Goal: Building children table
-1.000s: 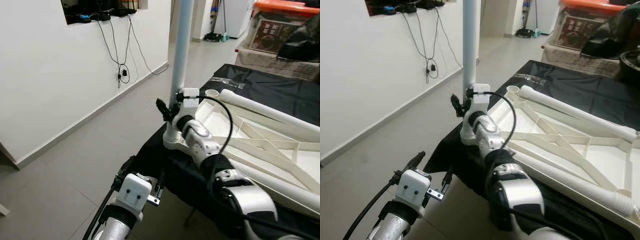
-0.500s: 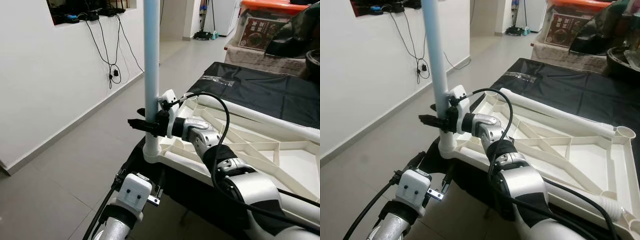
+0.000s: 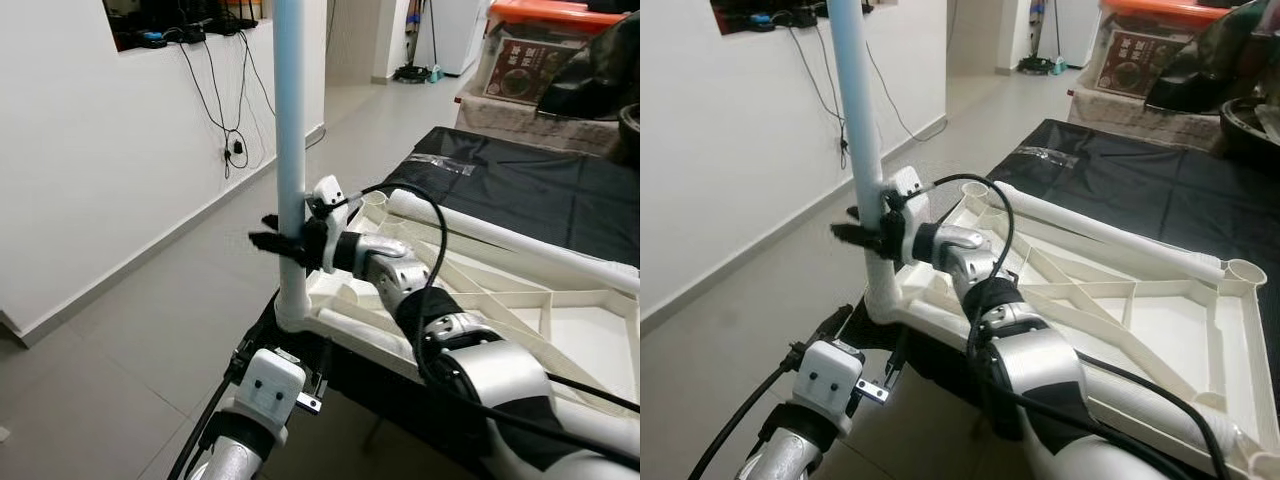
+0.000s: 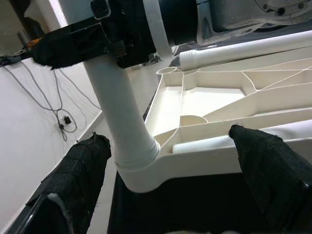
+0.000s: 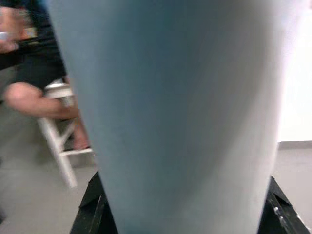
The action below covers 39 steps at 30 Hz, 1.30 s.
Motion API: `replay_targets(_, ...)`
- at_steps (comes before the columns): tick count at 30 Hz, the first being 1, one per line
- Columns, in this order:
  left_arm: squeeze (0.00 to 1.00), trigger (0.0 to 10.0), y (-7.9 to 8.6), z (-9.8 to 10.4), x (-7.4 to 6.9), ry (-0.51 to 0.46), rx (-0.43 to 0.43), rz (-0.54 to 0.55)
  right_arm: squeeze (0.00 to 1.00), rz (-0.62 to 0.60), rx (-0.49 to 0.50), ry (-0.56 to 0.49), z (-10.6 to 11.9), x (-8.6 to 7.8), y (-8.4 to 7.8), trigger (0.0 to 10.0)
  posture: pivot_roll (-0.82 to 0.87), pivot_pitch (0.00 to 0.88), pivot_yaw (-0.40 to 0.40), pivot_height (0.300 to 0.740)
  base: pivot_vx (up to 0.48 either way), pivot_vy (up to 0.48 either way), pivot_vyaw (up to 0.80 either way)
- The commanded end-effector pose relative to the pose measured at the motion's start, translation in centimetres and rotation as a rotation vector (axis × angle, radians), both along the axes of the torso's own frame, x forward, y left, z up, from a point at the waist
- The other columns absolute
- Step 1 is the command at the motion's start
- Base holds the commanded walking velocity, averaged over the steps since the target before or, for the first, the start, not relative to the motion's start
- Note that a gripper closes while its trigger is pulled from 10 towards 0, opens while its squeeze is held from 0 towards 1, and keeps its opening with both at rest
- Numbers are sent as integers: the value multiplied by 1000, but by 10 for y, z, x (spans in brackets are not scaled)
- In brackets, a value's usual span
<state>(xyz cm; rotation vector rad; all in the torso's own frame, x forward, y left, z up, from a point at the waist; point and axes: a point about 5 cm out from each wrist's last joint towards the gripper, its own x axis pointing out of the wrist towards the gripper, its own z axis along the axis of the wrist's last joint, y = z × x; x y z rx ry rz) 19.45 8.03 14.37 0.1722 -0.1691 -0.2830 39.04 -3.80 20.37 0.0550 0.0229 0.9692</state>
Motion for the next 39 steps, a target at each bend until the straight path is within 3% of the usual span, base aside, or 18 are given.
replay_targets(1, 0, 10000, 0, -4, -1, 18, 7, 4, 0, -201, 27, 49, -2, 8, -9, 0, 80, 12, -26, 740, 0, 0, 0)
replay_targets(2, 0, 10000, 0, -4, 0, 17, 6, 3, 0, -342, 28, 59, -4, 13, -19, 0, 80, 12, -26, 740, 0, 0, 0)
replay_targets(3, 0, 10000, 0, -4, 0, 17, 6, 3, 0, -342, 28, 59, -4, 13, -19, 0, 80, 12, -26, 740, 0, 0, 0)
replay_targets(4, 0, 10000, 1, -4, 0, 18, 6, 3, 0, -507, 20, 64, -6, 18, -32, 0, 76, 8, -19, 740, 0, 0, 0)
replay_targets(5, 0, 10000, 1, -5, 0, 19, 7, 2, 0, -804, -5, 63, -10, 23, -61, 0, 70, 4, -19, 740, 0, 0, 0)
replay_targets(6, 0, 10000, 1, -5, 0, 19, 7, 2, 0, -804, -5, 63, -10, 23, -61, 0, 70, 4, -19, 740, 0, 0, 0)
replay_targets(8, 0, 10000, 1, -5, 0, 19, 7, 0, 0, -1024, 14, 103, -15, 22, -83, 0, 71, 2, -19, 740, 0, 0, 0)
replay_targets(15, 0, 10000, 0, -5, 1, 17, 6, -3, 0, -1248, 51, 140, -23, 17, -94, 0, 60, 5, -20, 740, 0, 0, 0)
replay_targets(19, 0, 10000, 0, -4, 2, 16, 6, -4, 0, -1264, 69, 164, -26, 14, -78, 0, 57, 5, -16, 740, 0, 0, 0)
replay_targets(20, 0, 10000, -1, -4, 2, 13, 4, -5, 0, -1241, 72, 159, -26, 13, -70, 10000, 46, 13, -24, 740, 0, 0, 0)
replay_targets(22, 0, 10000, -2, -3, 2, 11, 2, -5, 0, -1227, 72, 156, -26, 13, -66, 10000, 41, 13, -31, 740, 0, 0, 0)
replay_targets(23, 0, 10000, -1, -3, 2, 12, 1, -3, 1000, -1194, 95, 142, -24, 12, -60, 10000, 28, 18, -31, 740, 0, 0, 0)
replay_targets(29, 0, 10000, 1, -4, 2, 14, 4, -2, 1000, -1147, 151, 90, -16, 13, -57, 10000, 8, 23, -10, 740, 0, 0, 0)
replay_targets(30, 0, 10000, 1, -4, 2, 14, 4, -3, 0, -1071, 192, 84, -12, 14, -53, 10000, 15, 24, -11, 740, 0, 0, 0)
replay_targets(33, 0, 10000, 0, -4, 2, 14, 4, -5, 0, -1000, 224, 62, -8, 15, -52, 10000, 15, 24, -11, 740, 0, 0, 0)
replay_targets(34, 0, 10000, 1, -3, 2, 13, 6, -5, 0, -786, 239, 5, 2, 16, -43, 10000, 25, 25, -7, 740, 0, 0, 0)
replay_targets(35, 0, 10000, 1, -3, 2, 13, 6, -5, 0, -786, 239, 5, 2, 16, -43, 10000, 25, 25, -7, 740, 0, 0, 0)
replay_targets(39, 0, 10000, 2, -3, 2, 12, 8, -5, 0, -537, 150, -58, 5, 15, -35, 10000, 25, 25, -7, 740, 0, 0, 0)
